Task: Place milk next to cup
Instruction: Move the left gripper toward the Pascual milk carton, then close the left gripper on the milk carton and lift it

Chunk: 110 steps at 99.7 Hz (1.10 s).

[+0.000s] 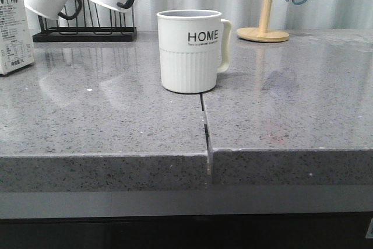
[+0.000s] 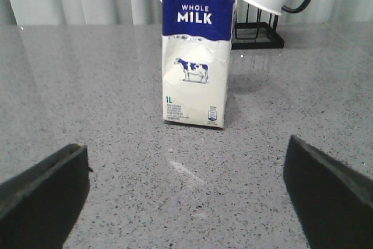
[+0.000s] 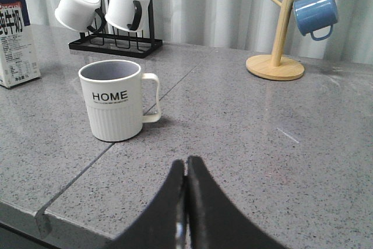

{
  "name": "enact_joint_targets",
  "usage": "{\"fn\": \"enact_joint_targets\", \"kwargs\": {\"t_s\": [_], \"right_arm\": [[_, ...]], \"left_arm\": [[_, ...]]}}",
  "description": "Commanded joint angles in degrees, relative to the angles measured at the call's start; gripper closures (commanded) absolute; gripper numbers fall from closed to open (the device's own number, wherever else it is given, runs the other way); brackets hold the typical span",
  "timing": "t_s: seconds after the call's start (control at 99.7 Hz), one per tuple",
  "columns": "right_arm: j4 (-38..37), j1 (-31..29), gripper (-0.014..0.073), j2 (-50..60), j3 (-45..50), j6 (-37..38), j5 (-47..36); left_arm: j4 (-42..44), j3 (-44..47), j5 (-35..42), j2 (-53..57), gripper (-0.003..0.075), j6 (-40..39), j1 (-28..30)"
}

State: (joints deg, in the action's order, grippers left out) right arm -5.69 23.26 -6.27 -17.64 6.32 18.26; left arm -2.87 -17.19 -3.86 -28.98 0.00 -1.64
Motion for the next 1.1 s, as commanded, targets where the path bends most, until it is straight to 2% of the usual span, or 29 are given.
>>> {"fn": "enact_joint_targets", "kwargs": {"t_s": [0.0, 0.231, 0.421, 0.712, 1.093], "right_arm": [[-0.01, -0.21, 0.0662, -0.49, -1.54, -0.26, -4.06], [-0.01, -0.21, 0.0662, -0.49, -1.54, -0.26, -4.06], [-0.01, -0.21, 0.0662, -0.49, -1.54, -0.26, -4.06], [-0.01, -0.21, 0.0662, -0.49, -1.54, -0.26, -4.06], [-0.01, -0.21, 0.0662, -0.49, -1.54, -0.26, -4.06]], "left_arm": [[-1.74, -3.50, 5.92, -5.49, 0.0083, -0.59, 0.12], [-0.32, -10.13, 11.10, -19.09, 0.0083, -0.59, 0.12], [-0.03, -12.82, 23.17, -27.33, 0.0083, -0.59, 0.12], [0.70, -17.81, 25.65, -34.99, 0.0083, -0.59, -2.98], [2.87, -26.28, 26.11, -44.93, 0.0083, -0.59, -3.35]]}}
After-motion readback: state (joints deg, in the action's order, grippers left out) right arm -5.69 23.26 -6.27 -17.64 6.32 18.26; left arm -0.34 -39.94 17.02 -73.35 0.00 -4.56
